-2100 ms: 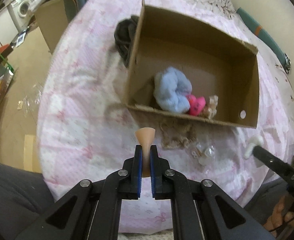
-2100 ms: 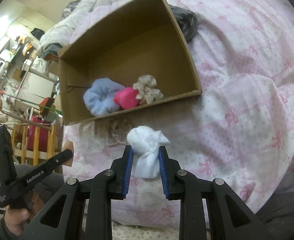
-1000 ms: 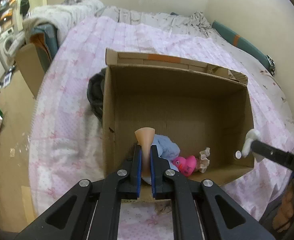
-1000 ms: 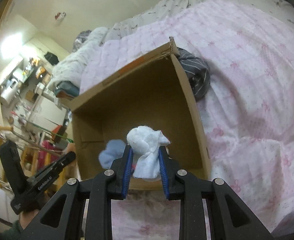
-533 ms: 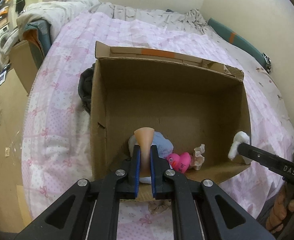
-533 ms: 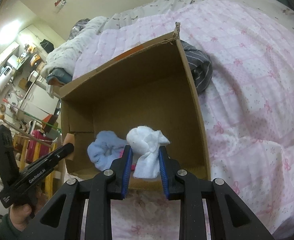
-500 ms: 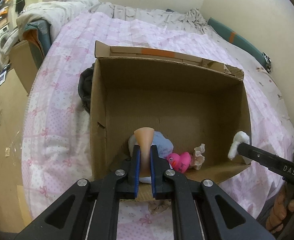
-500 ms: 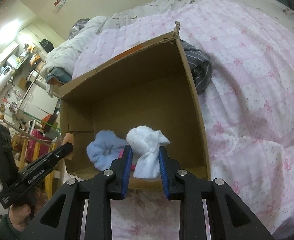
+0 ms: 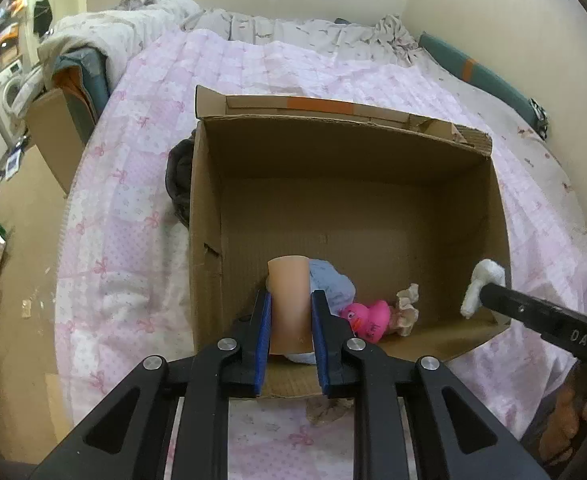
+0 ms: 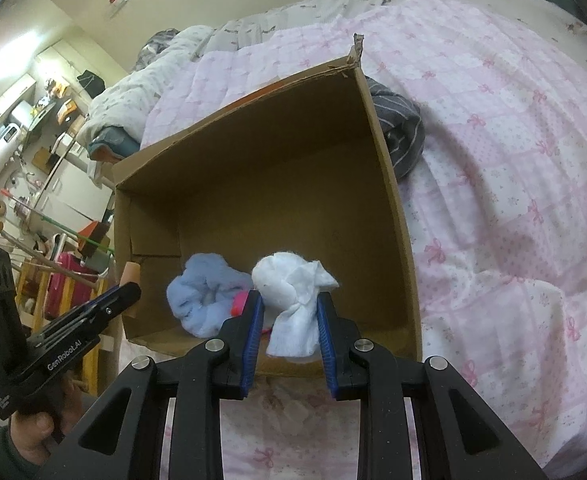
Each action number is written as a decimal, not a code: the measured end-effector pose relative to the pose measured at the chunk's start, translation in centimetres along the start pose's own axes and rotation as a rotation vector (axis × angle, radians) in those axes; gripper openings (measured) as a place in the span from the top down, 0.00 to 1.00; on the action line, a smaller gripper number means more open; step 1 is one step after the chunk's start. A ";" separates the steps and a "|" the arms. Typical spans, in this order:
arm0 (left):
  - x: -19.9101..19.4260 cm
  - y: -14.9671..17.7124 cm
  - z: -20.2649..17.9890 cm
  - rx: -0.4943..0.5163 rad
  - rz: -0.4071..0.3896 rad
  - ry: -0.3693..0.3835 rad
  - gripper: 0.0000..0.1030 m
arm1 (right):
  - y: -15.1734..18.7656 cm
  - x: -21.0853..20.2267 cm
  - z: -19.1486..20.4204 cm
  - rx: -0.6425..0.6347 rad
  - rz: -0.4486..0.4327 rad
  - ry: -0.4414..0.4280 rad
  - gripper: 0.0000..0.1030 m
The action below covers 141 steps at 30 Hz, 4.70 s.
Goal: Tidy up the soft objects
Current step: 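Lower the beige piece into the box with the left tool while the right tool lowers the white cloth, then open both tools to release the items and lift out of the box, then grasp the beige lace scrunchie with the left tool while the right tool grasps the clear plastic bag, then carry the lace scrunchie and plastic bag into the box with both tools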
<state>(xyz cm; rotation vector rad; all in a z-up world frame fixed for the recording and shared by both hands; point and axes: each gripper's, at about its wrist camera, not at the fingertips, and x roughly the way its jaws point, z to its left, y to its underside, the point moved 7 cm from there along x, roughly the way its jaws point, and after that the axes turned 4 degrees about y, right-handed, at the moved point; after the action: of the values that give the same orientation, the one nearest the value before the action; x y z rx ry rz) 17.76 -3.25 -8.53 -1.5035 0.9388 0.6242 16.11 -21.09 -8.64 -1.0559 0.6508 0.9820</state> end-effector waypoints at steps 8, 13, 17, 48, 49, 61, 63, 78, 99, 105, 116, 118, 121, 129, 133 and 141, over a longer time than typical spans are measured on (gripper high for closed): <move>-0.2 0.1 -0.3 0.024 -0.003 -0.009 0.75 | -0.1 -0.2 0.0 0.005 -0.009 -0.012 0.70; -0.4 0.0 -0.6 0.032 -0.016 -0.010 0.59 | -0.2 -0.3 -0.2 0.017 -0.013 -0.015 0.68; -1.1 -0.5 -0.5 0.036 -0.067 -0.024 0.35 | -0.4 -0.5 -0.4 0.030 -0.027 -0.014 0.33; -6.4 2.4 0.4 0.046 -0.129 -0.093 0.34 | 2.2 -4.2 1.1 -0.013 -0.092 0.037 0.00; -6.4 2.8 0.3 0.041 -0.119 -0.088 0.34 | 2.4 -4.3 1.0 -0.006 -0.093 0.035 0.00; -5.5 6.8 1.2 -0.058 -0.021 -0.067 0.34 | 5.7 -4.3 -0.1 0.015 -0.047 0.068 0.00; -5.1 7.3 1.6 -0.076 -0.007 -0.069 0.34 | 6.3 -4.4 -0.4 0.019 -0.043 0.075 0.00; -3.5 8.9 3.4 -0.175 0.076 -0.091 0.34 | 9.4 0.8 -1.2 0.024 0.179 0.128 0.00; 0.0 10.4 2.1 -0.155 0.191 -0.066 0.34 | 11.5 8.0 3.0 -0.257 0.299 0.203 0.61; 2.3 10.7 -1.2 -0.101 0.187 -0.005 0.34 | 11.6 4.6 2.6 -0.202 0.273 0.161 0.66; 7.9 11.1 -4.0 -0.083 0.172 0.005 0.33 | 9.2 -0.2 -2.3 0.003 0.199 0.161 0.66; 8.6 11.1 -4.1 -0.069 0.186 0.002 0.33 | 9.6 0.0 -2.3 0.005 0.201 0.164 0.66; 9.0 10.9 -4.6 -0.044 0.191 0.006 0.45 | 9.9 0.2 -2.0 0.005 0.204 0.164 0.66; 9.0 11.6 -3.5 -0.091 0.215 0.047 0.88 | 9.9 1.3 -0.8 -0.015 0.206 0.160 0.66; 8.0 11.6 -3.1 -0.098 0.213 0.028 0.88 | 10.0 1.8 -0.8 -0.023 0.207 0.151 0.66; 5.7 11.7 -1.5 -0.111 0.187 -0.015 0.88 | 10.2 2.3 0.2 -0.055 0.208 0.133 0.66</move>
<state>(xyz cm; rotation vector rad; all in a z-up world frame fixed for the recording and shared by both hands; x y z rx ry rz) 10.77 -5.61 -19.33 -1.5173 1.0558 0.8331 7.96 -18.44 -14.67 -1.1247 0.8606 1.1205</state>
